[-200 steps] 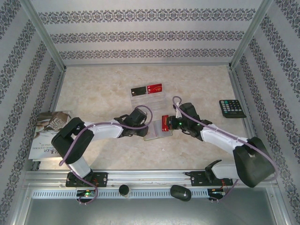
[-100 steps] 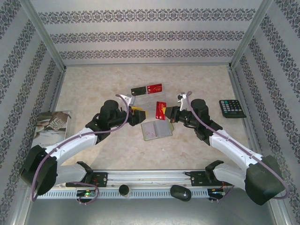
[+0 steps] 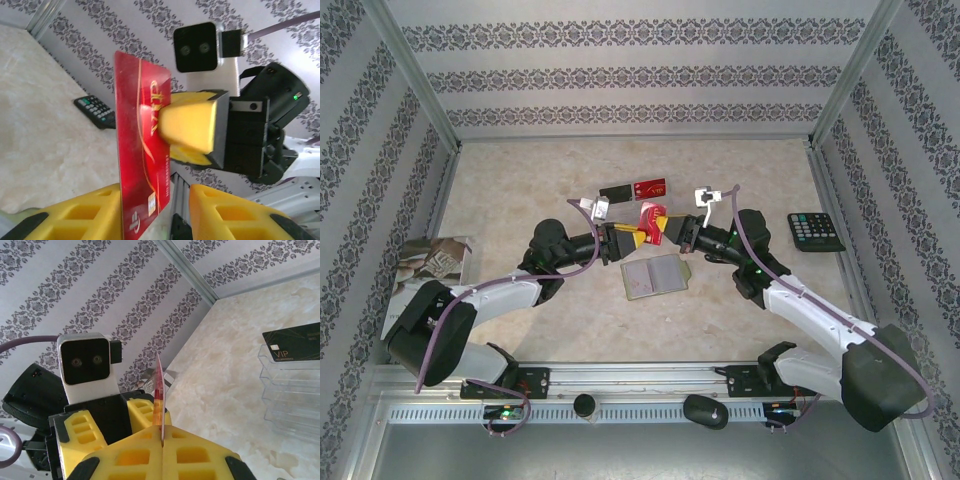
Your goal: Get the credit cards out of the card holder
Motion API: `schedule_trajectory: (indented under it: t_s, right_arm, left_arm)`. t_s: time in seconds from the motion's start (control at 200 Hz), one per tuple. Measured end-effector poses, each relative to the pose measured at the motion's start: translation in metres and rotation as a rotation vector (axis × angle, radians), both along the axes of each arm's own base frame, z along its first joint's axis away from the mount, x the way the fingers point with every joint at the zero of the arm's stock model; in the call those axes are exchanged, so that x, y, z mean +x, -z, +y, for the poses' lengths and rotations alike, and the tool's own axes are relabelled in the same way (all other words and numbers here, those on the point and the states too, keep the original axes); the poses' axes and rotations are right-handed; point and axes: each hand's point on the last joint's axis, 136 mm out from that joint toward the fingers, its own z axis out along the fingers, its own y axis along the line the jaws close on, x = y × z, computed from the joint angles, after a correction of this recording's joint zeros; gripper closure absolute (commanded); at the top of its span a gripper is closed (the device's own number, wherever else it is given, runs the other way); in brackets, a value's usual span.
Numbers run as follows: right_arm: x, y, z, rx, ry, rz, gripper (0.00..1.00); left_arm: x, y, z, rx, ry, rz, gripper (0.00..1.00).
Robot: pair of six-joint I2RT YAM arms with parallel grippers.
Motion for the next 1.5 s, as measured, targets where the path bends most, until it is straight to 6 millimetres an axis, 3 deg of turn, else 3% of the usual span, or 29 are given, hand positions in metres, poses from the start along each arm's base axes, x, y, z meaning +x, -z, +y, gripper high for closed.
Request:
schedule_trajectory:
  t_s: [0.295, 0.4, 0.475, 0.515, 0.669, 0.839, 0.914, 1.039, 1.279, 1.354, 1.499]
  right_arm:
    - [-0.006, -0.004, 0.008, 0.024, -0.050, -0.004, 1.00]
    - [-0.008, -0.005, 0.009, 0.031, -0.064, -0.011, 0.97]
    - [-0.008, -0.005, 0.010, 0.032, -0.067, -0.006, 0.76]
    - [-0.008, -0.002, 0.010, 0.027, -0.068, 0.006, 0.70]
    - [-0.009, 0.018, 0.002, -0.031, -0.028, 0.051, 0.69]
    - [-0.016, 0.030, -0.023, -0.115, 0.084, 0.048, 0.70]
    - [-0.016, 0.034, -0.035, -0.140, 0.133, 0.049, 0.71]
    - [-0.016, 0.053, -0.049, -0.180, 0.189, 0.088, 0.71]
    - [-0.018, 0.087, -0.064, -0.232, 0.232, 0.177, 0.73]
    - [-0.020, 0.095, -0.067, -0.242, 0.237, 0.198, 0.73]
    - [-0.020, 0.101, -0.070, -0.249, 0.244, 0.214, 0.73]
  left_arm:
    - [0.000, -0.003, 0.002, -0.020, 0.001, 0.018, 0.85]
    - [0.000, -0.005, 0.004, -0.021, -0.002, 0.013, 1.00]
    - [-0.001, -0.006, 0.005, -0.013, -0.002, 0.013, 1.00]
    - [-0.003, -0.006, 0.005, 0.000, 0.000, 0.009, 1.00]
    - [0.005, -0.013, 0.004, 0.135, -0.026, -0.006, 1.00]
    - [0.034, -0.041, 0.008, 0.387, -0.112, -0.137, 1.00]
    - [0.049, -0.045, 0.012, 0.513, -0.146, -0.203, 1.00]
    - [0.081, -0.023, 0.015, 0.768, -0.145, -0.273, 1.00]
    - [0.128, 0.056, 0.018, 1.187, 0.038, -0.325, 1.00]
    - [0.139, 0.063, 0.019, 1.261, 0.074, -0.354, 1.00]
    - [0.162, 0.057, 0.015, 1.378, 0.103, -0.445, 1.00]
